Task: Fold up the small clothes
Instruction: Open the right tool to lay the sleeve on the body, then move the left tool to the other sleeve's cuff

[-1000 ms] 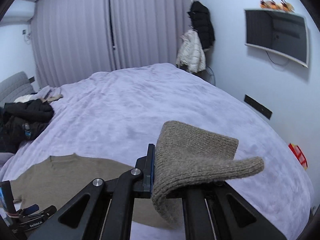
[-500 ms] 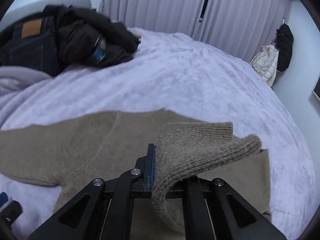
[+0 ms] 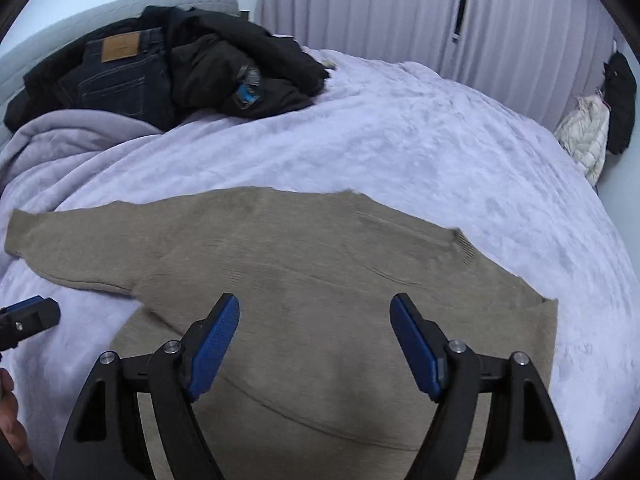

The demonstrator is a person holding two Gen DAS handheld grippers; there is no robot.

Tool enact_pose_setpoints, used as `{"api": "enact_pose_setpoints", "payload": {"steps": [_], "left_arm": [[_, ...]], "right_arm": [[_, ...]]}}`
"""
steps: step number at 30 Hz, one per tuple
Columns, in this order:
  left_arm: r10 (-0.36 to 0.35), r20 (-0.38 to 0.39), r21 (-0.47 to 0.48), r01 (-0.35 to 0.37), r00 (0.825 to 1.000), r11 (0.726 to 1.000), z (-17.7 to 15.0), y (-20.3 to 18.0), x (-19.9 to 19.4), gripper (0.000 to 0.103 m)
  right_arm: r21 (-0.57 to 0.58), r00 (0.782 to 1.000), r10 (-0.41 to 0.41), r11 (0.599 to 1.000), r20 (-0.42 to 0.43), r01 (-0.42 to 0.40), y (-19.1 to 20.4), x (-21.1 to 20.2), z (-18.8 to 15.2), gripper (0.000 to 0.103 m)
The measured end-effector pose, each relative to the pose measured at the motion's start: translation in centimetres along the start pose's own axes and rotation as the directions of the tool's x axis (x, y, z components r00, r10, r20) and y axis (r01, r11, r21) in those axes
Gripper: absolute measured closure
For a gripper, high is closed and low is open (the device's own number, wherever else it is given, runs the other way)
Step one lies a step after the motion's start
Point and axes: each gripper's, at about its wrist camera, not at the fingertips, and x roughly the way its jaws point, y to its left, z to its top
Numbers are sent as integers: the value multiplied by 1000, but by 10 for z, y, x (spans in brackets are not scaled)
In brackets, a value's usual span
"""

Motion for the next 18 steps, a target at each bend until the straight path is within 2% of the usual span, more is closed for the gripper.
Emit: {"api": "enact_pose_setpoints", "payload": {"steps": [3,5,6,7,8,10,11,13,16,18], "left_arm": [[-42,-36,81,45,998,996,7,-50,30,0],[-34,-40,166,40,999,985,11,-78,51,0],[-4,-36,209,12,999,978,12,-88,65,0],[56,-20,237,-49,998,970,10,-93,79,0],[108,-14,248,-101,994,964,8,-94,93,0],[144,-36,221,-133,989,966,-4,-85,121,0],[147,27,231,-150,989,961,-12,-85,121,0],[166,78,251,-181,983,951,-19,-91,118,0],[156,66,243,-168,986,955,-17,-88,117,0],[142,61,237,-153,988,959,-16,-86,116,0]], "right_arm": [[236,998,-13,971,-69,29,-102,25,-27,22],[312,987,-107,940,-119,139,-158,36,-53,25],[329,983,-136,929,-121,169,-178,35,-64,27],[370,985,-127,915,-116,162,-195,31,-73,27],[416,993,-88,902,-84,115,-208,23,-78,27],[393,981,-183,898,-70,196,-214,5,-76,26],[365,979,-199,909,-39,199,-211,-5,-74,26],[319,985,-174,934,14,160,-202,-16,-66,26],[198,989,-133,973,61,119,-169,-12,-43,25],[116,986,-166,980,30,162,-145,9,-27,23]]}}
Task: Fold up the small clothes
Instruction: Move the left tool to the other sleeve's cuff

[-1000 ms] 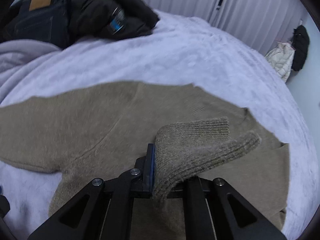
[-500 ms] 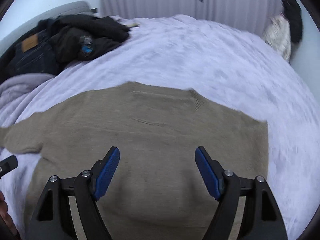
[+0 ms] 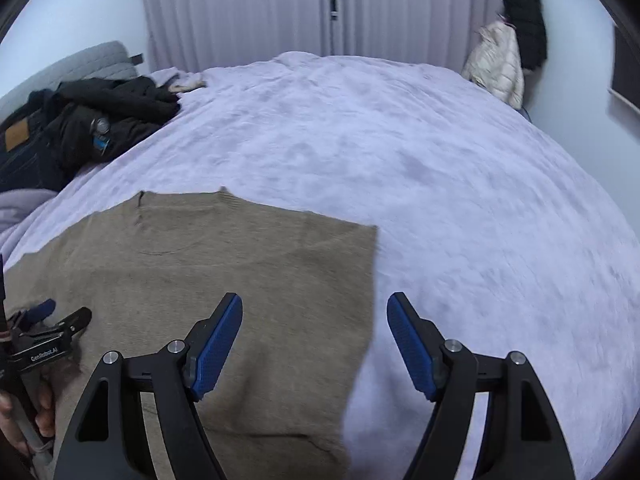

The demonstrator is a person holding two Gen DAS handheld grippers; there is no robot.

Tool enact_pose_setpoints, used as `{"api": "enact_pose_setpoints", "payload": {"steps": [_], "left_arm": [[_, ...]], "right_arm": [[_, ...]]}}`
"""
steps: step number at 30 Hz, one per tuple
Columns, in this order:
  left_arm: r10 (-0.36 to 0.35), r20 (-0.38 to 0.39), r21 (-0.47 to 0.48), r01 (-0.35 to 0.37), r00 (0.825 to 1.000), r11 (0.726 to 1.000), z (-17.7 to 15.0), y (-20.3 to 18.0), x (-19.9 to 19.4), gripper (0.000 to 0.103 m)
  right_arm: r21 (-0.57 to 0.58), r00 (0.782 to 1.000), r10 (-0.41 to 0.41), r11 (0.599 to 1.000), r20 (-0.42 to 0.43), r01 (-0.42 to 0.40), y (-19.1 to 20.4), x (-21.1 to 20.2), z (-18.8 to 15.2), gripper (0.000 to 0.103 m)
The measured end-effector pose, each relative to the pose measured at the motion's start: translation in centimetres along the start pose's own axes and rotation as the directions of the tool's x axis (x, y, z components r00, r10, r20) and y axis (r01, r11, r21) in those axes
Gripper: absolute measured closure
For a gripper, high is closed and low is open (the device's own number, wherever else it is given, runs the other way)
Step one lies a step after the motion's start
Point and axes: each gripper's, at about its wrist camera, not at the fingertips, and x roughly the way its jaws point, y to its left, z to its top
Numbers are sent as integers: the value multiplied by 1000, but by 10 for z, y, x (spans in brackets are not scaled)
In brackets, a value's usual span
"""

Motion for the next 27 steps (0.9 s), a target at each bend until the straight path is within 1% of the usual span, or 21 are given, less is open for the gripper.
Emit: {"api": "enact_pose_setpoints", "payload": {"steps": [1,2,3,4,5,7,8,10,11,12,13,14,15,16,17,18,19,20,22,24,27], "left_arm": [[0,0,2,0,1000,1000,0,1,0,0],[2,-2,7,-2,1000,1000,0,0,1,0],[8,-7,12,-8,1000,1000,0,-1,4,0],[12,-15,17,-12,1000,1000,2,-2,4,0],[15,-25,18,-14,1000,1000,3,-2,6,0],[30,-64,26,-28,997,999,10,-5,5,0],[35,-76,18,-33,996,999,12,-6,2,0],[-16,-85,-40,12,996,999,13,-4,-12,0],[-37,-107,-46,32,994,998,11,-6,-16,0],[-29,-126,-27,26,992,999,7,-8,-17,0],[6,-150,25,-2,989,1000,0,-14,-16,0],[42,-161,90,-27,986,996,-9,-19,-15,0],[55,-156,122,-36,986,992,-15,-20,-18,0],[48,-151,128,-28,987,991,-23,-17,-27,0],[11,-170,102,6,985,995,-30,-9,-39,0],[-20,-195,82,36,981,996,-37,-4,-47,0],[-58,-213,65,73,975,995,-49,4,-59,0],[-70,-217,70,87,974,994,-60,8,-68,0],[-30,-224,154,66,974,986,-93,11,-88,0],[5,-190,227,39,982,973,-121,13,-109,0],[-4,-152,271,46,988,962,-159,24,-143,0]], "right_arm": [[-32,999,-29,999,-39,28,9,16,2,22],[-54,992,-69,997,-108,64,13,36,2,21],[-60,973,-119,992,-198,109,10,62,0,20],[-13,972,-98,995,-213,97,4,71,0,13],[55,971,-117,990,-207,131,-6,71,6,9],[154,957,-195,961,-215,230,-17,57,17,8],[187,967,-183,958,-177,216,-14,45,20,9],[170,988,-80,980,-130,102,8,24,18,9],[136,989,-45,989,-143,65,21,19,13,9],[91,986,-22,995,-166,38,40,16,3,9],[53,981,-12,998,-192,23,56,15,-8,8],[18,974,-11,1000,-227,15,68,18,-20,8],[-30,959,-37,999,-280,30,81,26,-35,8],[-61,961,-79,996,-266,65,88,23,-46,8],[-76,970,-106,993,-219,92,93,11,-55,8],[-81,972,-118,991,-204,103,96,-2,-63,8],[-74,971,-116,992,-207,103,98,-17,-73,8],[-62,969,-97,994,-228,85,99,-28,-84,8],[-45,965,-20,999,-263,8,104,-49,-115,7],[-85,974,-29,996,-225,10,108,-74,-150,7],[-123,981,-38,992,-189,15,107,-109,-186,7]]}}
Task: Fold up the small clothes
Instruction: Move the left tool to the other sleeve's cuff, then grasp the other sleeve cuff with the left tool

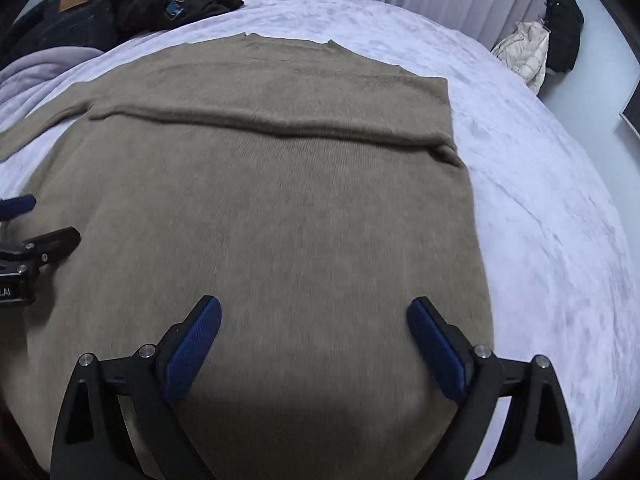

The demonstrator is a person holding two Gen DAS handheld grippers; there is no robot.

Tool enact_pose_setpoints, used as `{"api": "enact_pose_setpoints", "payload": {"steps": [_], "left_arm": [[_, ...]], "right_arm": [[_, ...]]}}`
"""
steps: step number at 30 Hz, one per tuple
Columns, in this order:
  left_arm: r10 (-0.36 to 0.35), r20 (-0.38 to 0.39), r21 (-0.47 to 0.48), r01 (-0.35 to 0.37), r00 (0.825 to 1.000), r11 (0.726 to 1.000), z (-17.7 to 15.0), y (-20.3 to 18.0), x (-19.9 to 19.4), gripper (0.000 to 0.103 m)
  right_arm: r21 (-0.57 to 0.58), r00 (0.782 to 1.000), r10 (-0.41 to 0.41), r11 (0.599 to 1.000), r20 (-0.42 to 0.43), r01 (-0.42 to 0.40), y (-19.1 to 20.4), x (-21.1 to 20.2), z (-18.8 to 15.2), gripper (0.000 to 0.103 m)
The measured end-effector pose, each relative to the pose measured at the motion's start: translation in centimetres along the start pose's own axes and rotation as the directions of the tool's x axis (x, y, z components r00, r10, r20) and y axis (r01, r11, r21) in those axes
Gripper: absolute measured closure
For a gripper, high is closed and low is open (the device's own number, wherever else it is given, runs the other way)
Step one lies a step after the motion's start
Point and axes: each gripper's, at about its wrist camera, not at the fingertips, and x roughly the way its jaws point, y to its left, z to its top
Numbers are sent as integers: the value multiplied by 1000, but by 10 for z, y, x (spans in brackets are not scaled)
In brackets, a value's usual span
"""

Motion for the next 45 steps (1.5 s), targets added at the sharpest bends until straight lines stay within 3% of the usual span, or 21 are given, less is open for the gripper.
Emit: {"api": "enact_pose_setpoints", "payload": {"steps": [3,5,8,11,13,15,17,19,21,25,28,30,32,33,34,36,38,39,42,45], "left_arm": [[-6,31,28,5,1000,1000,-36,6,-21,0],[-21,13,59,20,1000,998,-50,13,-27,0],[-5,40,133,0,999,991,-60,11,-44,0],[2,107,178,-21,994,984,-47,-3,-64,0],[-50,151,165,24,987,986,-29,-13,-73,0],[-125,161,147,101,979,984,-13,-26,-71,0],[-163,90,135,151,982,979,-7,-36,-48,0],[-91,-22,116,93,996,989,-17,-33,-21,0],[-113,8,95,112,994,989,-38,-16,-24,0],[-109,26,53,108,994,993,-67,18,-50,0],[-25,77,-11,26,997,1000,-55,57,-66,0],[15,116,-125,-1,993,992,-37,102,-67,0],[64,123,-284,-27,990,959,-16,157,-57,0],[86,121,-379,-34,989,925,-7,188,-50,0],[103,110,-490,-37,989,871,-1,224,-40,0],[124,54,-680,-54,991,731,-2,289,-18,0],[126,25,-798,-56,992,601,-13,334,-1,0],[115,34,-828,-37,993,560,-20,349,3,0],[106,118,-864,50,987,502,-26,373,7,0],[111,160,-861,84,981,502,-20,387,15,0]], "right_arm": [[0,999,34,999,4,-34,-5,-26,-42,7],[-31,998,54,998,-16,-55,-6,-41,-65,6],[-88,996,82,993,-28,-84,-10,-52,-77,6],[-157,989,83,982,-126,-102,-9,-56,-72,4],[-149,992,113,982,-46,-119,-6,-70,-53,4],[-142,983,175,976,58,-165,4,-79,-31,3],[-175,979,200,966,49,-188,23,-67,-18,3],[-235,982,189,953,-27,-190,42,-43,-20,3],[-255,982,191,949,-9,-187,40,-38,-35,3],[-198,964,266,945,1,-261,9,-44,-65,2],[-196,956,286,935,-68,-294,-2,-57,-68,1],[-188,959,279,941,-43,-282,-9,-70,-48,1],[-153,965,258,956,45,-249,-18,-73,-19,1],[-119,965,251,963,80,-241,-21,-71,5,1],[-76,967,230,972,107,-223,-23,-66,27,1],[31,976,169,984,138,-175,-24,-44,76,1],[135,989,105,984,102,-118,-26,-10,116,1],[178,994,74,980,80,-87,-15,13,137,1],[256,998,-45,965,-31,52,-1,74,175,1],[342,990,-90,932,-109,122,16,109,190,1]]}}
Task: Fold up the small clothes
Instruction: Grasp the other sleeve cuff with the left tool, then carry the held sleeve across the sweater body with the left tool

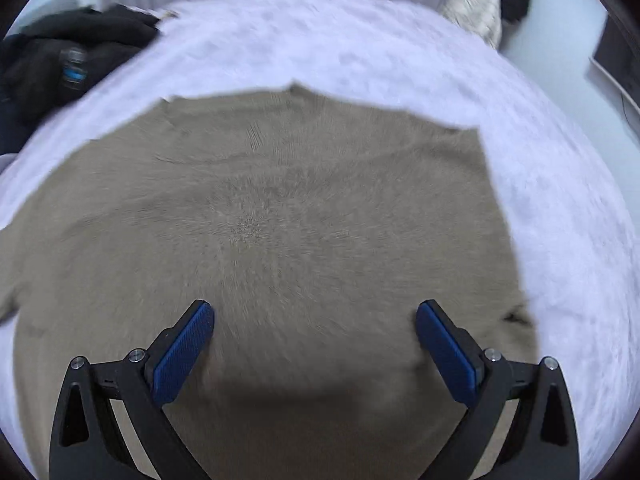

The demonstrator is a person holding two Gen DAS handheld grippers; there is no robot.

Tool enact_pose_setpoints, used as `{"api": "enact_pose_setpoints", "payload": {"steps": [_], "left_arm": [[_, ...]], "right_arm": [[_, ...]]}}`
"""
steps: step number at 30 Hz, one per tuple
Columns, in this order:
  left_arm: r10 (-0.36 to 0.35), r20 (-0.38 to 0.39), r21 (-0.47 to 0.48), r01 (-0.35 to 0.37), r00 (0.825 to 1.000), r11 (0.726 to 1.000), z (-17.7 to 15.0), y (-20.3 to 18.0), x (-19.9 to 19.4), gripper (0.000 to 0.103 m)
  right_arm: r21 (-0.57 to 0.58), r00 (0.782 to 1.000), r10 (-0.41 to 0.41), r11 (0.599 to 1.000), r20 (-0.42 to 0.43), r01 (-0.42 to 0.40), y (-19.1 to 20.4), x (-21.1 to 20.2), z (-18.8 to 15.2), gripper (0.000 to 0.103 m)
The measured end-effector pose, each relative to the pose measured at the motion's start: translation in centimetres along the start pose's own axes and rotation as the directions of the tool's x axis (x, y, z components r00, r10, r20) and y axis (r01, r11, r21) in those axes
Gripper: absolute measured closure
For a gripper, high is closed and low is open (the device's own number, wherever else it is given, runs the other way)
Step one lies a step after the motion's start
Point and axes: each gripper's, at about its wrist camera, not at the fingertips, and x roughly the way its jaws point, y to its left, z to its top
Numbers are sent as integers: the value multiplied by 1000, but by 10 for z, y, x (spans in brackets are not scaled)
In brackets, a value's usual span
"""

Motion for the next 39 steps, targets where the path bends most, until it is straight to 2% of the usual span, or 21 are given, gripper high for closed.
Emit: {"api": "enact_pose_setpoints", "payload": {"steps": [2,6,7,8,9,10,11,14,16,19,21,22,25,29,31,34,36,38,39], "left_arm": [[-14,10,-36,15,1000,999,13,7,12,0],[-79,65,-53,83,995,995,46,1,16,1],[-87,81,-52,92,993,994,47,2,13,13],[-91,93,-43,96,991,994,47,3,11,33],[-99,94,-37,103,991,994,47,7,10,39],[-117,91,-41,122,989,992,47,12,11,40],[-148,90,-50,153,985,987,47,18,12,40],[-223,76,-76,229,972,970,51,31,14,39],[-247,74,-71,252,966,965,52,35,12,38],[-233,82,-61,238,969,969,55,30,14,39],[-226,89,-22,228,970,973,56,21,13,72],[-227,72,-2,228,971,974,57,17,14,94],[-225,113,22,224,968,974,54,14,-1,94],[-237,189,69,228,953,971,59,5,-37,95],[-228,207,97,212,951,973,63,-3,-51,95],[-215,227,153,183,950,971,66,-16,-64,95],[-187,227,178,148,956,973,67,-25,-67,95],[-168,219,177,130,961,976,70,-29,-66,95],[-159,217,174,122,963,977,71,-31,-66,95]], "right_arm": [[34,998,-55,998,42,53,19,-6,-2,1],[-19,999,-8,1000,54,9,68,-15,-6,1],[-50,998,-16,999,59,19,79,-19,-6,1],[-75,996,-33,996,78,39,83,-24,-6,1],[-92,994,-8,996,107,18,86,-32,-6,1],[-90,991,44,995,125,-32,89,-39,-5,1],[-71,988,60,996,143,-51,89,-46,-3,1],[-19,981,36,999,189,-34,96,-55,10,1],[-64,985,49,997,164,-39,118,-49,21,1],[-143,989,57,989,139,-37,155,-42,23,1],[-194,992,60,980,109,-38,181,-29,20,1],[-224,993,52,974,104,-27,192,-27,16,1],[-238,989,4,971,148,31,206,-26,6,1],[-201,998,0,979,58,12,222,-11,6,1],[-210,997,-2,977,76,18,245,-19,1,1],[-302,993,90,951,76,-63,297,-35,-16,1],[-387,983,182,909,37,-154,333,-45,-35,1],[-467,938,334,818,-92,-337,359,-55,-49,2],[-481,907,399,773,-137,-413,361,-62,-52,2]]}}
